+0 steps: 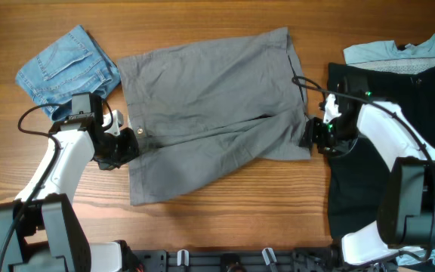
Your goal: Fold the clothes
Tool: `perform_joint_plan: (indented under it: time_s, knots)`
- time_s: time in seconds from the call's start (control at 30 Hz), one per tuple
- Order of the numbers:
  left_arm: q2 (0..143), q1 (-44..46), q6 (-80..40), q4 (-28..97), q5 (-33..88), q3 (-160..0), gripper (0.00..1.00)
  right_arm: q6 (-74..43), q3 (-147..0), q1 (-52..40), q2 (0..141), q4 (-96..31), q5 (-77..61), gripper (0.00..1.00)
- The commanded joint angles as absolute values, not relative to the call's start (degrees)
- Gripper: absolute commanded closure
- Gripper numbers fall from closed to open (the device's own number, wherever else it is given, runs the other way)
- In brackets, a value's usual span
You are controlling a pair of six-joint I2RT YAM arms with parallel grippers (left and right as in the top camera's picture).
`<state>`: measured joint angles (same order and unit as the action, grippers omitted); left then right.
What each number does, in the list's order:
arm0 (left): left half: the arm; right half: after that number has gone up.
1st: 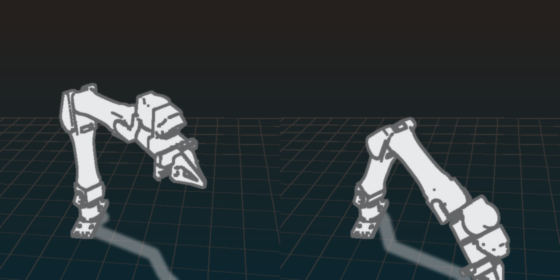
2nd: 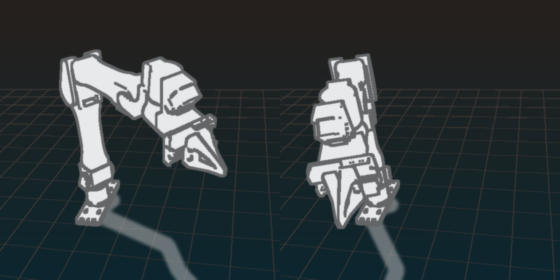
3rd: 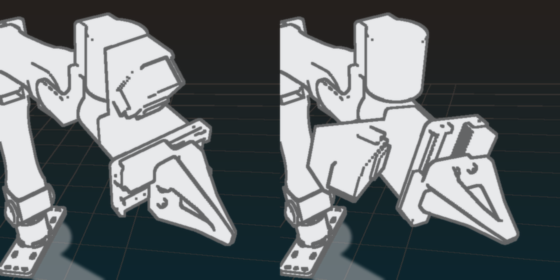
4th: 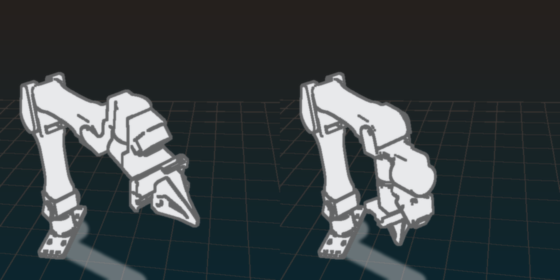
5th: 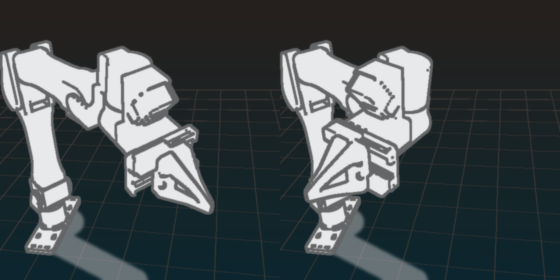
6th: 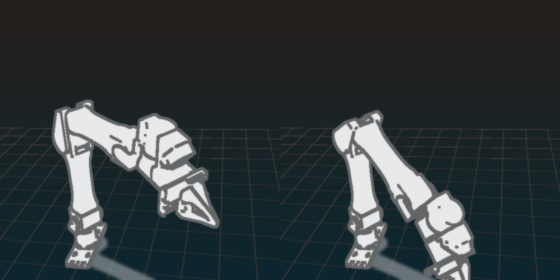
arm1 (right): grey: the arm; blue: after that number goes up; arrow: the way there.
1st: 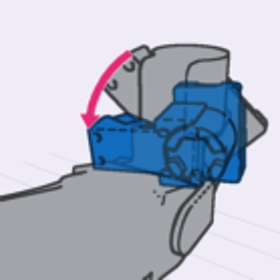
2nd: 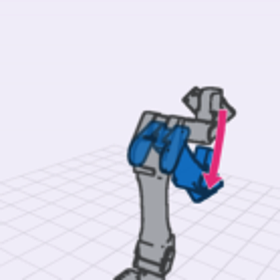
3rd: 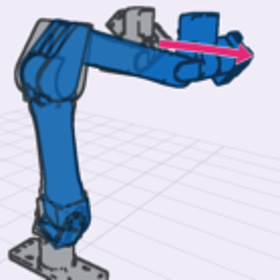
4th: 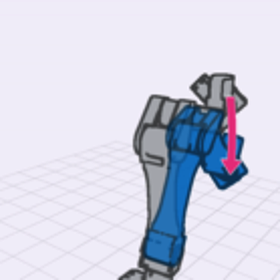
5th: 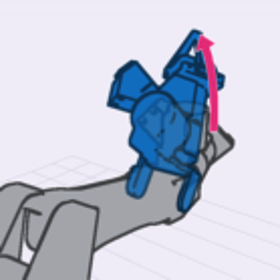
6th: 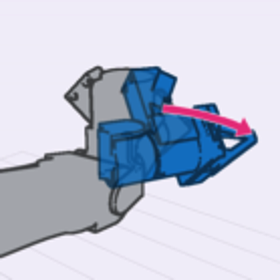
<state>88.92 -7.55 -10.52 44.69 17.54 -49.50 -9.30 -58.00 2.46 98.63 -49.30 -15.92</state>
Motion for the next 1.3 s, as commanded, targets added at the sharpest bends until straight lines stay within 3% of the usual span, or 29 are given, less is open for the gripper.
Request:
perform_joint_plan:
  time_s: [0.0,0.07,0.17,0.3,0.33,0.4,0.67,0.93,1.0,1.07,1.1,1.17,1.23,1.27]
  knots:
    - [89.3,-7.4,-9.4,44.6,18.4,-50.3,0.96,-6.8,-54.9,2.5,98.4,-43.3,-24.5,0.57]
    - [89.3,-7.4,-9.4,44.6,18.4,-50.3,0.95,-3.3,-55.0,2.5,98.3,-42.5,-29.6,0.68]
    - [89.3,-7.4,-9.4,45.2,18.4,-50.3,0.82,-2.3,-56.2,2.5,98.2,-43.4,-30.5,0.73]
    - [89.3,-7.4,-9.4,46.3,18.4,-50.3,0.52,-1.0,-58.0,2.5,96.1,-48.1,-30.5,0.95]
    - [89.3,-7.4,-9.4,46.9,18.4,-50.3,0.45,-0.5,-58.3,2.5,94.9,-49.1,-30.5,0.96]
    - [89.3,-7.4,-9.4,48.2,18.4,-50.3,0.40,-2.3,-59.5,2.9,91.8,-51.7,-29.2,0.96]
    - [89.3,-7.3,-9.4,51.6,18.4,-50.2,0.32,-23.0,-63.0,6.7,78.2,-61.4,-7.3,0.96]
    - [89.3,-7.3,-9.4,51.9,20.1,-48.0,0.36,-22.4,-63.0,7.4,75.5,-60.9,-7.7,0.96]
    - [89.3,-7.3,-9.4,51.9,21.9,-47.1,0.43,-22.4,-63.0,7.4,75.5,-60.9,-7.7,0.96]
    - [89.3,-7.3,-9.4,52.1,23.2,-46.0,0.62,-22.4,-63.0,7.4,75.5,-60.9,-7.7,0.96]
    - [89.3,-7.3,-9.4,52.3,24.1,-45.3,0.65,-22.4,-63.0,7.4,75.5,-60.9,-7.7,0.96]
    - [89.3,-7.3,-10.4,52.6,25.5,-43.3,0.64,-22.4,-63.0,7.4,75.5,-60.7,-7.7,0.96]
    - [89.3,-7.3,-12.7,52.2,25.4,-41.7,0.51,-22.4,-63.0,7.4,75.5,-60.4,-7.7,0.96]
    - [89.3,-7.3,-14.0,51.0,25.2,-41.1,0.51,-22.4,-63.0,7.4,75.5,-60.4,-7.7,0.96]
